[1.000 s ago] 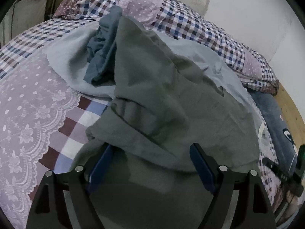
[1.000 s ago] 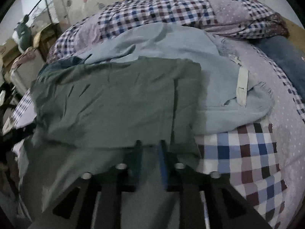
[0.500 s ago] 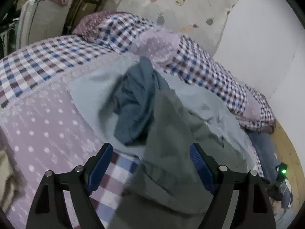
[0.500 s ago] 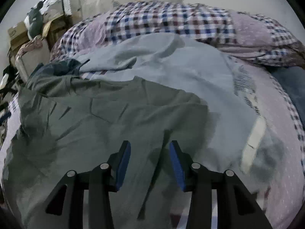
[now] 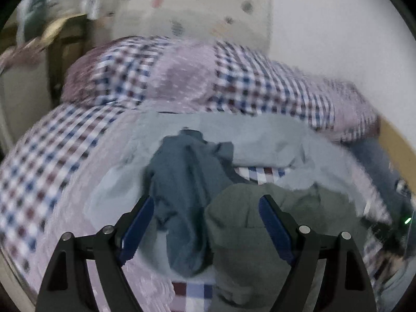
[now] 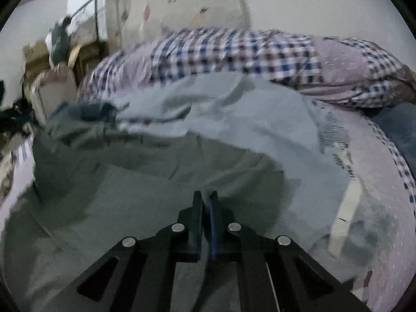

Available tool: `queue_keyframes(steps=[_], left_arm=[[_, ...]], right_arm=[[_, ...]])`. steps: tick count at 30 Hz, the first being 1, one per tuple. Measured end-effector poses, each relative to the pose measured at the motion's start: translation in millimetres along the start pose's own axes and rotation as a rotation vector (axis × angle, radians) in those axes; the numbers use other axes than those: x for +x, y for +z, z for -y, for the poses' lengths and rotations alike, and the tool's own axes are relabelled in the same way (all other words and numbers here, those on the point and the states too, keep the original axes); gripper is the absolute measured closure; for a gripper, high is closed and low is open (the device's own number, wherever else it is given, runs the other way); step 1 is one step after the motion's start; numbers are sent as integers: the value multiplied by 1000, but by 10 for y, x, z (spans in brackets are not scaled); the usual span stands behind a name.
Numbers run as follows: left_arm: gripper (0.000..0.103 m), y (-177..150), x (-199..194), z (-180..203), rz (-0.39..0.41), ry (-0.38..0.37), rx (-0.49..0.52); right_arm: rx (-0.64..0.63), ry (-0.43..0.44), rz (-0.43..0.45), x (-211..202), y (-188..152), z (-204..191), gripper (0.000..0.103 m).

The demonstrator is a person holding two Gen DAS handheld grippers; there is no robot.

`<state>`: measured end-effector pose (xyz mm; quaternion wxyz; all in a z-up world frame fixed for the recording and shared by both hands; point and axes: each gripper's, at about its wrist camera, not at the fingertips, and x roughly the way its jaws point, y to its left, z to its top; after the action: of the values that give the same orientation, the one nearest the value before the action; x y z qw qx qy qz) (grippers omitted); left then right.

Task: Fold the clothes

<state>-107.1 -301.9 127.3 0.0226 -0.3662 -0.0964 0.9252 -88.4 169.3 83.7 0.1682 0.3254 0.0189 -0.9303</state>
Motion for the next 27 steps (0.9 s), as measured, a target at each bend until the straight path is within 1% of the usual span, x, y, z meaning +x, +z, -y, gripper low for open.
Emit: queue_keyframes(steps=[1, 3, 5, 7, 8, 10, 11, 12, 13, 14, 17, 20, 22, 25, 27], left_arm=[[17, 71, 77, 96, -29, -12, 44], [17, 204, 234, 283, -87, -29, 126], [19, 300, 400, 428, -141, -19, 182], [19, 373, 553, 495, -187, -4, 199], [20, 387, 640, 503, -217, 12, 204], [27, 381, 821, 516, -279, 39, 216], [37, 358, 918, 543, -312, 58, 233], [44, 331, 981, 565, -329, 78, 249], [45, 304, 1038, 590, -341, 99, 268], [45, 288, 1080, 608, -350, 104, 280], [45, 288, 1165, 628, -375, 93, 281], [45, 353, 1144, 668, -381, 51, 282], [45, 420, 1106, 645, -373, 10, 248], [45, 501, 1014, 609, -350, -129, 174], [43, 516, 943, 655, -323, -211, 166]], right_arm=[[25, -2, 19, -53, 2, 36, 100], [51, 2, 19, -85, 15, 84, 100], [52, 6, 12, -90, 33, 88, 100], [64, 17, 14, -103, 32, 103, 100], [74, 26, 14, -105, 28, 123, 100], [86, 31, 10, -114, 2, 164, 100], [93, 34, 8, -109, -3, 180, 100], [100, 38, 8, -107, -11, 192, 100], [106, 41, 8, -107, -20, 202, 100], [110, 44, 7, -106, -25, 209, 100], [118, 51, 5, -101, -28, 222, 100], [128, 56, 5, -95, -33, 241, 100], [137, 65, 2, -87, -41, 262, 100], [142, 65, -3, -81, -53, 275, 99], [146, 65, -5, -77, -60, 281, 99]])
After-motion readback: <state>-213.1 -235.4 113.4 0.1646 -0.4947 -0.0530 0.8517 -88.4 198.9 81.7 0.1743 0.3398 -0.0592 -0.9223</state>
